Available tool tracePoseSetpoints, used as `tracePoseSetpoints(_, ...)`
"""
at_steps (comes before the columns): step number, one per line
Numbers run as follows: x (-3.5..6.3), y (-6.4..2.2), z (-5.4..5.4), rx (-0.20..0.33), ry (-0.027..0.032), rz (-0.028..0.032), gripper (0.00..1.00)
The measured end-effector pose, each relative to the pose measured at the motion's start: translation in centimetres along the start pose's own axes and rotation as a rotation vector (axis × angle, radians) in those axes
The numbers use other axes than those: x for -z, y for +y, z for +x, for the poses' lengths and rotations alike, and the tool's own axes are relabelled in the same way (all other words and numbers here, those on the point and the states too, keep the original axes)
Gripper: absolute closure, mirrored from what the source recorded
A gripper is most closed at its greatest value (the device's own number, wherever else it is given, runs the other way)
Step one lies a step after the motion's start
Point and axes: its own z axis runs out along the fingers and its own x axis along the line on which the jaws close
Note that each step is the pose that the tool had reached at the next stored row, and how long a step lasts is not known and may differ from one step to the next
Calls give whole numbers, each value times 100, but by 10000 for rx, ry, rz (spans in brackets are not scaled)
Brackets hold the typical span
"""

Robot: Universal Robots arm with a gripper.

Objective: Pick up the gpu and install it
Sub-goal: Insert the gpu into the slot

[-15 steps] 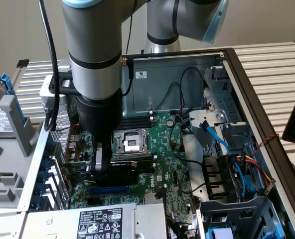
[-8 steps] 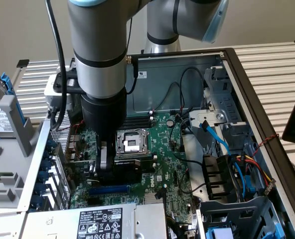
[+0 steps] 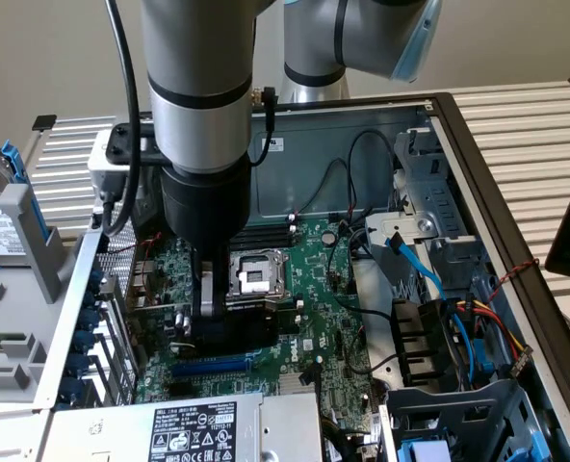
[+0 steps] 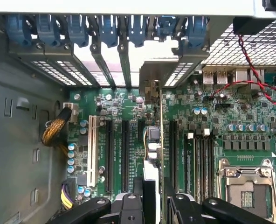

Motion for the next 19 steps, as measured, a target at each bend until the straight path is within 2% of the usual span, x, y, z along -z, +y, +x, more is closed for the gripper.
tracePoseSetpoints(1,1,-4,0,19,38,-1,73)
tracePoseSetpoints(4,2,-18,-11,14,215,3,73)
tracePoseSetpoints(8,2,-20,-13,53,230,-7,73)
tracePoseSetpoints(11,1,-20,-15,53,231,-93,73)
tracePoseSetpoints(12,1,-19,-15,54,232,-101,73)
tracePoseSetpoints(19,-48,9,-68,56,230,-100,73)
